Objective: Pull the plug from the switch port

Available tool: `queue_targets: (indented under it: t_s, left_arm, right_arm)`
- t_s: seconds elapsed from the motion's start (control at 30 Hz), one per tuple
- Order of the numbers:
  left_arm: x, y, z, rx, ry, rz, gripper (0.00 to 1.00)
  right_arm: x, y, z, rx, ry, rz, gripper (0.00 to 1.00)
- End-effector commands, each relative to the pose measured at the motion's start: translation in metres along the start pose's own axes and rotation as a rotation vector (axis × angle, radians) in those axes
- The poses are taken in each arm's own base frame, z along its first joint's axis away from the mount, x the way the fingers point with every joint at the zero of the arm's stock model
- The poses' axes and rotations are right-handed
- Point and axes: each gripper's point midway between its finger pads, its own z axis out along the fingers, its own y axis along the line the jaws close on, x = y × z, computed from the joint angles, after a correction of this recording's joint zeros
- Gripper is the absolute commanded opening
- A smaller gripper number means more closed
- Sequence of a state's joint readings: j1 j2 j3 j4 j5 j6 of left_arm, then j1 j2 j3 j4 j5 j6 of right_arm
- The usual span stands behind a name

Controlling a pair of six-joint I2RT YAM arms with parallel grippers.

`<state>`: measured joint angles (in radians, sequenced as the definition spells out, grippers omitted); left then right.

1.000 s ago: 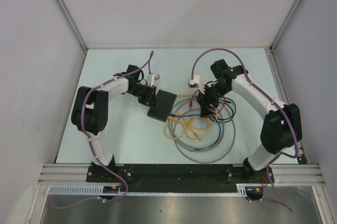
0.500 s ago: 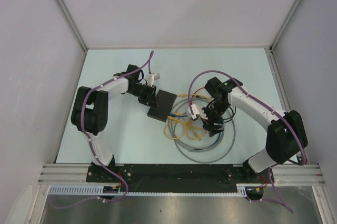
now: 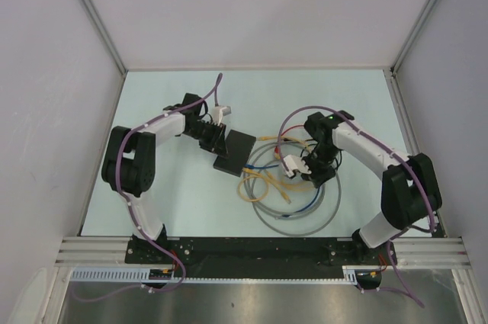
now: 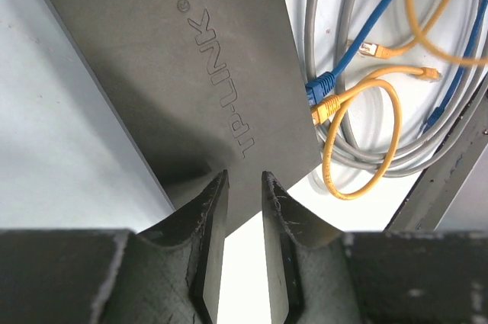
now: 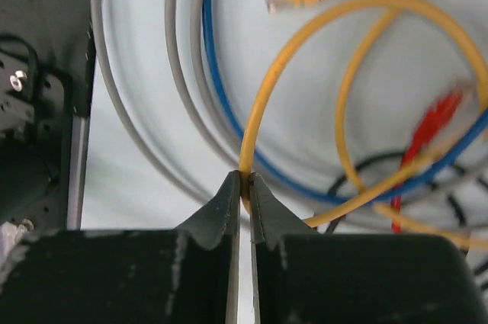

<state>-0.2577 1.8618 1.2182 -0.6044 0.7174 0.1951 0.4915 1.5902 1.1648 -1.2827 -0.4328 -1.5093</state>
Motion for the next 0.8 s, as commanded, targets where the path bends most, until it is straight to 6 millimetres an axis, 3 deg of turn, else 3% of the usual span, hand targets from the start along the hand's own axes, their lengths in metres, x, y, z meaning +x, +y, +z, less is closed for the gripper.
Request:
queue_targets:
  t_s: [0.0, 0.07, 0.1, 0.27, 0.33, 0.4, 0.47, 0.53, 0.57, 0.63, 0.7, 0.73, 0.77]
  left_arm:
    - [-0.007, -0.009, -0.008, 0.010, -0.037, 0.045, 0.30]
    - [-0.007, -0.012, -0.007, 0.026, -0.041, 0.038, 0.30]
    - [-0.006, -0.013, -0.006, 0.029, -0.043, 0.043, 0.30]
    - [-0.013, -0.019, -0.016, 0.027, -0.072, 0.073, 0.32]
    - [-0.017, -0.021, -0.023, 0.018, -0.085, 0.077, 0.34]
    - [-0.022, -0.023, -0.032, 0.001, -0.109, 0.086, 0.35]
    - [-0.024, -0.024, -0.039, -0.012, -0.127, 0.090, 0.37]
    - [-0.020, -0.025, -0.040, -0.022, -0.128, 0.087, 0.38]
    - [-0.017, -0.022, -0.039, -0.031, -0.123, 0.080, 0.38]
    - [-0.006, -0.015, -0.034, -0.049, -0.100, 0.057, 0.38]
    - [0.003, -0.010, -0.031, -0.061, -0.079, 0.046, 0.39]
    - [0.006, -0.006, -0.029, -0.070, -0.069, 0.037, 0.39]
    - [0.006, -0.005, -0.030, -0.074, -0.066, 0.037, 0.39]
  right_arm:
    - [0.039, 0.016, -0.034, 0.034, 0.110, 0.006, 0.09]
    - [0.046, 0.016, -0.040, 0.057, 0.118, 0.024, 0.24]
    - [0.049, 0.013, -0.043, 0.083, 0.116, 0.047, 0.43]
    - [0.029, -0.008, -0.057, 0.230, 0.015, 0.054, 0.64]
    - [0.019, -0.023, -0.066, 0.300, -0.034, 0.111, 0.66]
    - [0.007, -0.052, -0.072, 0.379, -0.112, 0.162, 0.68]
    - [-0.020, -0.082, -0.090, 0.458, -0.269, 0.272, 0.68]
    - [-0.039, -0.108, -0.088, 0.443, -0.387, 0.372, 0.67]
    - [-0.061, -0.124, -0.099, 0.445, -0.511, 0.480, 0.67]
    - [-0.077, -0.143, -0.079, 0.337, -0.587, 0.589, 0.66]
    - [-0.102, -0.157, -0.075, 0.236, -0.692, 0.690, 0.62]
    - [-0.102, -0.167, -0.057, 0.171, -0.703, 0.747, 0.60]
    - [-0.119, -0.176, -0.058, 0.150, -0.754, 0.722, 0.57]
